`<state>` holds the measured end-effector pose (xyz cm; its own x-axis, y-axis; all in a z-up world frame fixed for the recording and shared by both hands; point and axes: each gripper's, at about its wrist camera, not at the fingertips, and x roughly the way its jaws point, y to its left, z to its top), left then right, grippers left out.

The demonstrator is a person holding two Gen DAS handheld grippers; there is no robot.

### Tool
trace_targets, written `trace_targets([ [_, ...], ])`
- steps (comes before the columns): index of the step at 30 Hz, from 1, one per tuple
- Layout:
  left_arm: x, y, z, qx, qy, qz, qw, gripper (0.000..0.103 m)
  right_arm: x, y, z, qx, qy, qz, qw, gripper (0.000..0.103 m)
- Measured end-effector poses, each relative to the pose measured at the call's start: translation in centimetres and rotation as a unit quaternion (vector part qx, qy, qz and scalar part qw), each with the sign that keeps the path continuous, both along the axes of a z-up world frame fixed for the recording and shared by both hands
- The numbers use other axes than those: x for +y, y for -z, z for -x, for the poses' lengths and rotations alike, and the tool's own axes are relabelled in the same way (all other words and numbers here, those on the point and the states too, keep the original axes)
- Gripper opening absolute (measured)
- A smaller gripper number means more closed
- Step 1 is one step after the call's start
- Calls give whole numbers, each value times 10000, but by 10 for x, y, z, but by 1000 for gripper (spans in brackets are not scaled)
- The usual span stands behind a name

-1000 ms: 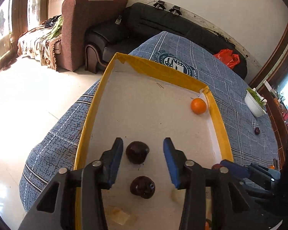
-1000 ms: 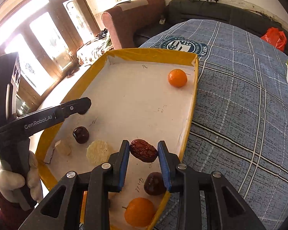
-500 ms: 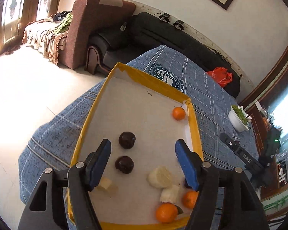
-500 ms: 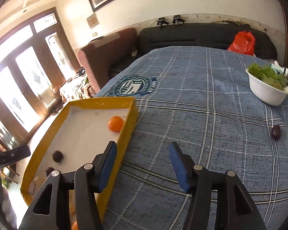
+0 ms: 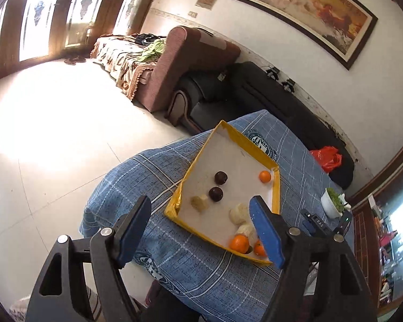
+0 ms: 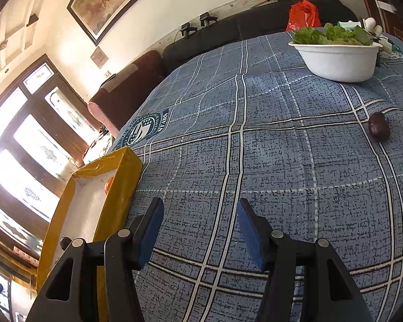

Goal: Organize fruits
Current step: 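Swing both open tools back over the cloth toward remaining fruits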

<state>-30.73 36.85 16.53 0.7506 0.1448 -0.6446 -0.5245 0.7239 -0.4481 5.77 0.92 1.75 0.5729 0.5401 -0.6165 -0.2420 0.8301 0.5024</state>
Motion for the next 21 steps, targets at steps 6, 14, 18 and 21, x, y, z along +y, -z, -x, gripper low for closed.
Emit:
trace_targets([
  [6, -14, -17, 37, -223, -310, 154, 9992, 76, -14, 2, 3, 126, 1, -156, 9998, 63],
  [14, -46, -32, 44, -349, -26, -4, 9994, 79, -17, 1, 6, 121, -63, -156, 9998, 63],
  [18, -50, -30, 44, -356, 62, -9, 9993, 79, -13, -1, 12, 55, -167, -40, 9998, 63],
  [21, -54, -26, 37, -342, 157, -12, 9993, 80, -10, -2, 13, 43, -214, 13, 9998, 64],
])
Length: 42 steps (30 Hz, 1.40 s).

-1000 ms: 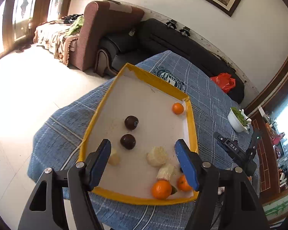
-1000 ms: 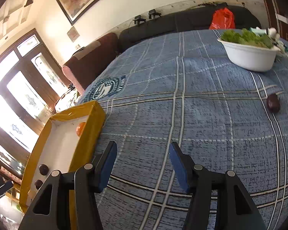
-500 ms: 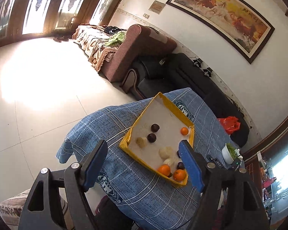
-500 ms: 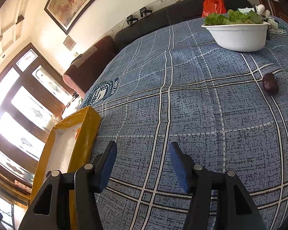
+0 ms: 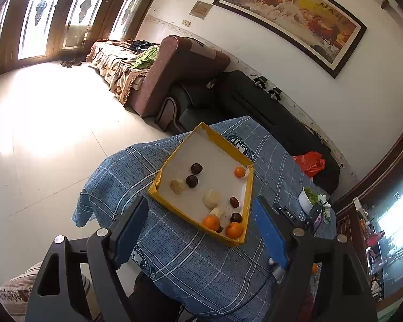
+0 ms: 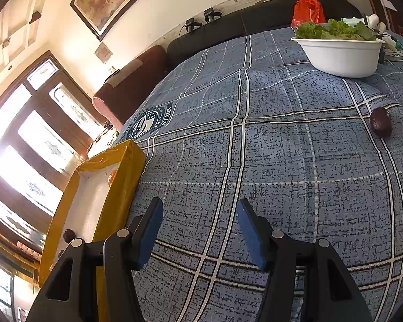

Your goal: Organize fruits

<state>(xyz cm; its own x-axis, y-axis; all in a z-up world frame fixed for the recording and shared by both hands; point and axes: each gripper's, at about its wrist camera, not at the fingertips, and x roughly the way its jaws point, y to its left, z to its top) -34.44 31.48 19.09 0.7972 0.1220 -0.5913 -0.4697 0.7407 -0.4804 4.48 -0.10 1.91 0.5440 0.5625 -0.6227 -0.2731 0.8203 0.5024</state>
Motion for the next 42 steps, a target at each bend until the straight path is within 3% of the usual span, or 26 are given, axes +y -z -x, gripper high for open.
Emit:
trace_targets([
  [3, -7, 5, -20, -35, 262, 2, 9997, 81, 6, 1, -1, 56, -11, 116, 9999, 65],
  [7, -44, 16, -79, -125, 1202, 102, 9926, 81, 7, -7, 9, -34, 166, 404, 9990, 64],
  [10, -89, 29, -127, -9, 2134, 134, 9769, 81, -21, -25, 39, -43, 197, 90, 9998, 64],
  [13, -129, 43, -164, 61, 2850, 204, 9583, 81, -75, -47, 65, -31, 366, -68, 9993, 64],
  [18, -171, 66, -191, 179, 3566, 241, 9338, 81, -192, -76, 74, 17, 1196, 68, 9928, 65],
  [21, -184, 80, -203, 305, 3766, 186, 9257, 81, -222, -75, 59, 196, 1496, 328, 9880, 65],
  [23, -186, 86, -209, 394, 3772, 29, 9253, 81, -220, -70, 44, 273, 1496, 516, 9870, 63],
  [29, -169, 97, -222, 601, 3493, -224, 9348, 81, -164, -48, -28, 385, 1159, 950, 9880, 55],
  [35, -147, 113, -231, 762, 3282, -122, 9415, 81, -132, -23, -72, 576, 1186, 1332, 9823, 50],
  [37, -143, 118, -233, 824, 3282, -50, 9410, 81, -127, -16, -78, 647, 1211, 1445, 9799, 42],
  [38, -142, 120, -234, 827, 3280, -50, 9410, 81, -125, -13, -82, 673, 1200, 1453, 9798, 29],
  [42, -140, 122, -231, 831, 3272, -111, 9412, 81, -125, -11, -77, 708, 1229, 1351, 9806, 24],
])
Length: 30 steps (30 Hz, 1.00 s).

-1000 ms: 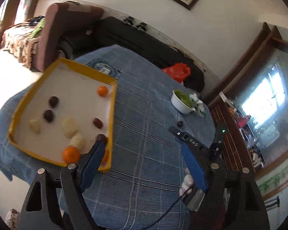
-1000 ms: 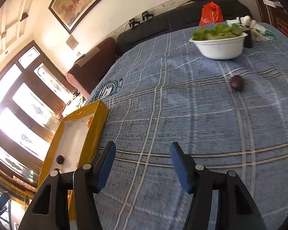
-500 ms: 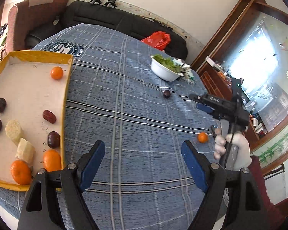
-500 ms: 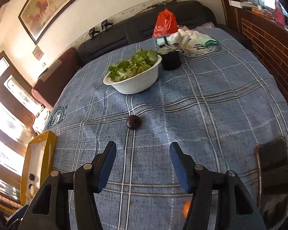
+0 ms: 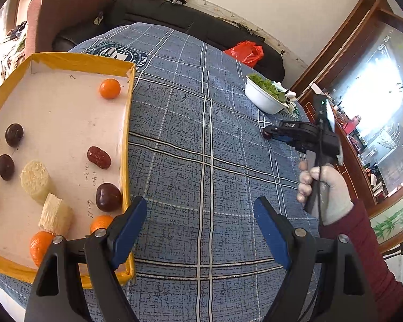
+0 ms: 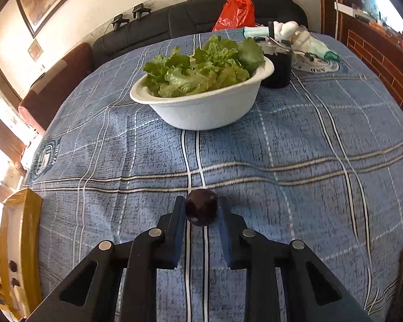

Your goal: Organize fruits

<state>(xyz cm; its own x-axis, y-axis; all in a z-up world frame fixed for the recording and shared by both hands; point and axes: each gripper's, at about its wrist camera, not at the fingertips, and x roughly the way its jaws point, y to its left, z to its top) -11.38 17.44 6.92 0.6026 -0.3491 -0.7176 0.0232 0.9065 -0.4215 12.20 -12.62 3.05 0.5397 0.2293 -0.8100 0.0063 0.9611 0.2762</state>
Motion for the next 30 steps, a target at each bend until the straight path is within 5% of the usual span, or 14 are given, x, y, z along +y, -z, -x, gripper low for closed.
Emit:
trace_targets([
  [9, -7, -2, 13, -99, 139, -20, 9999, 81, 35, -20, 139, 147, -1146, -950, 9887, 25],
  [14, -21, -4, 28, -167, 387, -206, 9989, 81, 68, -16, 191, 137, -1553, -1037, 9823, 26],
  [22, -40, 4, 43, -190, 686, -504, 9962, 81, 54, -19, 211, 21, -1544, -1090, 9820, 28],
  [27, -54, 7, 38, -227, 846, -689, 9938, 81, -24, -56, 219, -706, -858, -858, 9901, 36],
  [30, -65, 10, 30, -253, 1020, -799, 9913, 76, -68, -54, 211, -710, -242, -793, 9940, 38],
])
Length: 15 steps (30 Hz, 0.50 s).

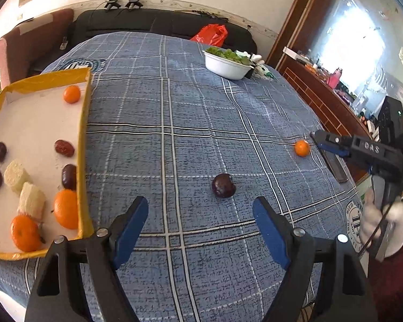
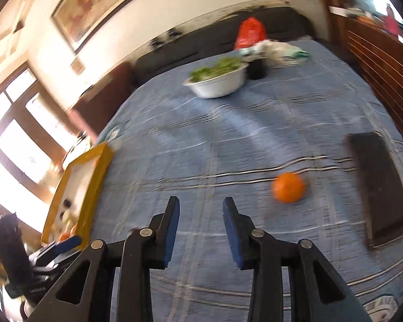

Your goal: Organize fruits

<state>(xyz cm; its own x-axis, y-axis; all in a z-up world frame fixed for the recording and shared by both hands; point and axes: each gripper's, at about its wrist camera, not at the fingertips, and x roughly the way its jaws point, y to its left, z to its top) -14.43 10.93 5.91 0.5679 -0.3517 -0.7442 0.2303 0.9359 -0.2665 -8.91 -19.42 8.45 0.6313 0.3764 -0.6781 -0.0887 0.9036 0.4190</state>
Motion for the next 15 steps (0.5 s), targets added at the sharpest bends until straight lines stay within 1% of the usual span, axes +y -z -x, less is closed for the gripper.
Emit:
trace_targets([
  [2, -7, 3, -5, 51, 71, -45, 10000, 73, -19, 5, -8, 39, 326, 139, 9994, 38],
  [4, -13, 5, -8, 58, 117, -107, 9999, 73, -28, 13, -16, 95, 524, 404, 9978, 39],
  [6, -20, 8, -12, 43, 164, -239, 9996, 73, -35, 22, -26, 152, 699, 638, 9954, 42],
  [8, -27, 11, -17, 65, 224, -317, 9992, 73, -39, 30, -34, 222, 717, 712, 9946, 44],
  [10, -33, 14, -24, 105, 274, -379, 9989, 73, -36, 36, -42, 298, 650, 681, 9951, 47],
  [13, -43, 20, -34, 151, 359, -519, 9979, 73, -28, 40, -44, 239, 684, 968, 9927, 50],
  [15, -49, 25, -42, 217, 404, -601, 9971, 73, -28, 44, -47, 278, 696, 980, 9924, 51],
])
